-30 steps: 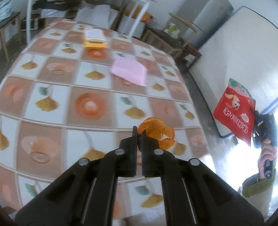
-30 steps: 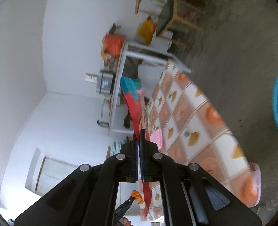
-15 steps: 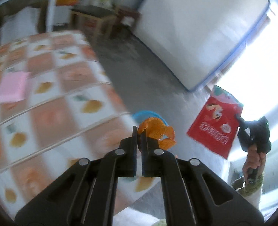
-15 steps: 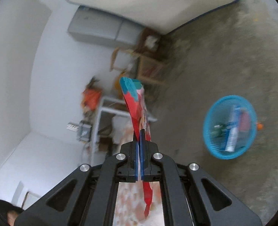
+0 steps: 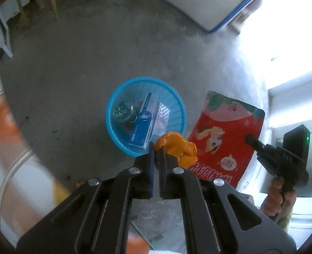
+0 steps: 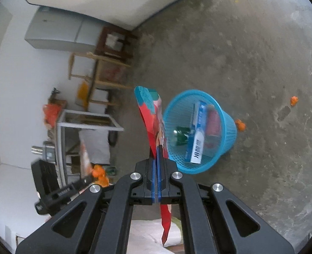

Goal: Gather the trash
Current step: 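Carry the red snack bag and orange peel off the table to the blue wastebasket, then open the right tool over the basket while the left tool releases the peel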

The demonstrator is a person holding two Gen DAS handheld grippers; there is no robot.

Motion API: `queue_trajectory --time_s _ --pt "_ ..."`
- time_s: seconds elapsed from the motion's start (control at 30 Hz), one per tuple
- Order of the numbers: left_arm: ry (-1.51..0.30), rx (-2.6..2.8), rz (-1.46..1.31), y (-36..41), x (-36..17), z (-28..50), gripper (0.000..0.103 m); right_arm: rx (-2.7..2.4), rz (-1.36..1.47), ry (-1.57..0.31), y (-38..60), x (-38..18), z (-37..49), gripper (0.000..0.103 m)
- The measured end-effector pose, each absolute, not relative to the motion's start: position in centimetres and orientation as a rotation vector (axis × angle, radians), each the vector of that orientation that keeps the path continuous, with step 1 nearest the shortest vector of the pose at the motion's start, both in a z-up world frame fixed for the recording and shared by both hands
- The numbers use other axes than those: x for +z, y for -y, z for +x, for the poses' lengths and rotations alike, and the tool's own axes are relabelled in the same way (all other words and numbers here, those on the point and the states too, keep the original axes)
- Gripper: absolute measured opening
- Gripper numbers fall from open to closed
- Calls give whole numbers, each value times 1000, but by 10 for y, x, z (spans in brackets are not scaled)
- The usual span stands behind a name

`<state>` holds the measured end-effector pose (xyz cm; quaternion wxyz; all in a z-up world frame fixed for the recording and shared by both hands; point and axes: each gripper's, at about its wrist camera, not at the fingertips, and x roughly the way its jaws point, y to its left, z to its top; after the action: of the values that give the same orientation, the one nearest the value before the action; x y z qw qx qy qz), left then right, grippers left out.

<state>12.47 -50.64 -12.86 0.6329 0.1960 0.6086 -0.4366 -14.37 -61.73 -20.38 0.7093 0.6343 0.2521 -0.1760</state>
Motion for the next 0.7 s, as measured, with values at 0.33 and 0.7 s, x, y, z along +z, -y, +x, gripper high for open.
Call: queue_trajectory --time_s 0.33,0.7 --pt "-1412 -925 456 550 -161 141 52 -348 1384 -675 647 -289 -77 2" --pt "-1181 -991 331 453 -52 141 61 -582 1177 -880 660 -347 -62 15"
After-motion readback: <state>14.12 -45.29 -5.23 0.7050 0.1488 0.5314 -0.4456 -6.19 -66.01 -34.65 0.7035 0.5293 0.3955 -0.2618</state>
